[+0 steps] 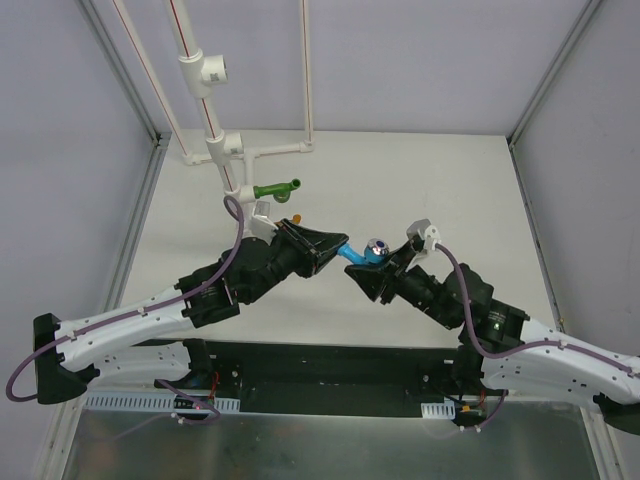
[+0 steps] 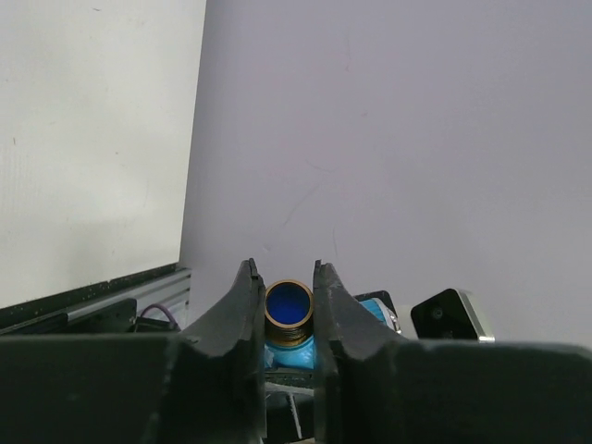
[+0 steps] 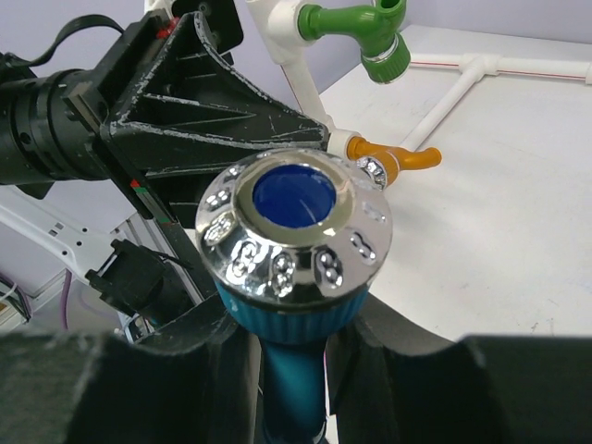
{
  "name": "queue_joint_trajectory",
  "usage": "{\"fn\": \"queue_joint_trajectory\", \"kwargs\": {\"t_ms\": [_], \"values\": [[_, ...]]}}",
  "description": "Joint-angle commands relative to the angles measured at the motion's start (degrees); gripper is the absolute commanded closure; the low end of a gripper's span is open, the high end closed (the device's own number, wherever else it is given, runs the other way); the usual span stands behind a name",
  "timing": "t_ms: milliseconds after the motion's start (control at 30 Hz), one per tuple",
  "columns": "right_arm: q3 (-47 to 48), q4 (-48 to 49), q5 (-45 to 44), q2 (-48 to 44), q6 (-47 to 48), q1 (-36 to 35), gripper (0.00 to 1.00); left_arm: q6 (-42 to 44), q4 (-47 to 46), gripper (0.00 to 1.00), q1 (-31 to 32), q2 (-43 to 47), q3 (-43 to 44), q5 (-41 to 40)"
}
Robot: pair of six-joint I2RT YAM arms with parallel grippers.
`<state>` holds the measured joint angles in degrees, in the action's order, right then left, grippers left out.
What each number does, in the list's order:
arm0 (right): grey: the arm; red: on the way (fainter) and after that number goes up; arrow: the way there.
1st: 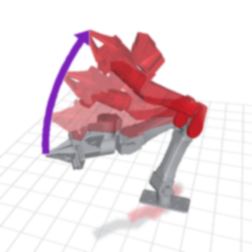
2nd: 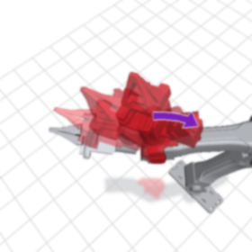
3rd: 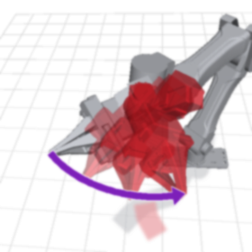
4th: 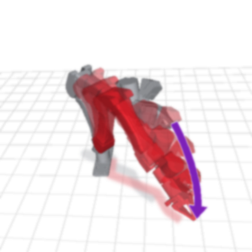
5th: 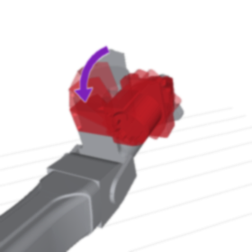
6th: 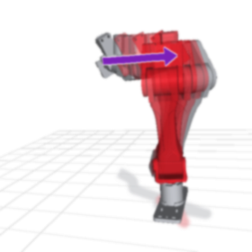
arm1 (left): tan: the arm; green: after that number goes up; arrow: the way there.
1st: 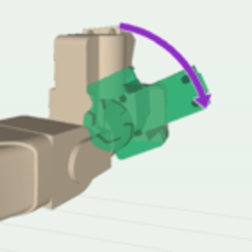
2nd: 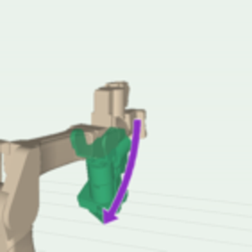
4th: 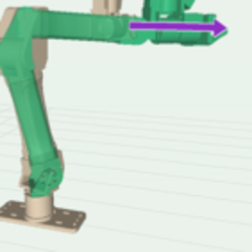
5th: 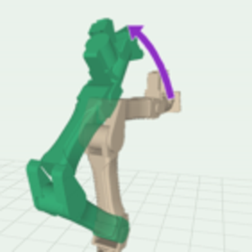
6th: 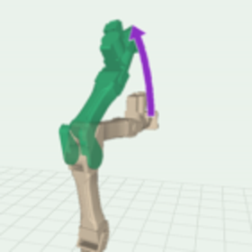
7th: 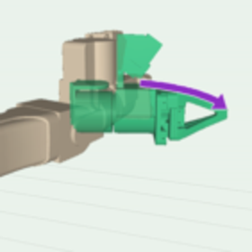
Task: Install the water faucets
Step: Pick up the water faucet from the center of the board.
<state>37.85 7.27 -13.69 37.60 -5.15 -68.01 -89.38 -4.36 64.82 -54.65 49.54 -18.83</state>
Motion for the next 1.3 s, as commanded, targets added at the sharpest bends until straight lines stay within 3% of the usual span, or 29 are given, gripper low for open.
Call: {"fn": "queue_joint_trajectory", "kwargs": {"t_ms": [0,133,533,800,1000,1100,1167,1267], "values": [[1.26,0.20,-2.04,1.06,0.93,-0.28,1.00,0.44,-4.08,1.00,0.66,0.25,2.40,1.43],[1.88,2.04,-2.83,1.86,1.72,-0.20,0.97,0.35,-4.17,1.00,0.66,-0.10,2.32,1.87],[2.14,11.89,-4.15,2.47,4.18,-0.28,0.66,-1.32,-4.69,1.00,0.66,-0.45,1.53,3.01],[2.50,13.56,-4.76,3.79,4.71,-0.28,0.54,-2.63,-5.75,1.00,0.66,-0.54,0.56,3.62],[1.97,15.67,-6.17,3.70,4.71,-0.20,0.57,-3.51,-6.10,1.00,0.84,-0.37,-0.06,3.89],[1.62,17.34,-7.31,3.44,4.71,-0.28,0.70,-3.78,-6.27,1.00,0.93,-0.45,-0.23,4.06],[1.62,18.22,-7.93,3.35,6.46,-0.20,0.88,-3.96,-6.45,1.00,1.10,-0.63,-0.41,4.15],[1.79,18.57,-8.45,3.18,6.99,-0.28,0.95,-4.39,-6.62,1.00,1.36,-0.46,-1.11,4.07]]}}
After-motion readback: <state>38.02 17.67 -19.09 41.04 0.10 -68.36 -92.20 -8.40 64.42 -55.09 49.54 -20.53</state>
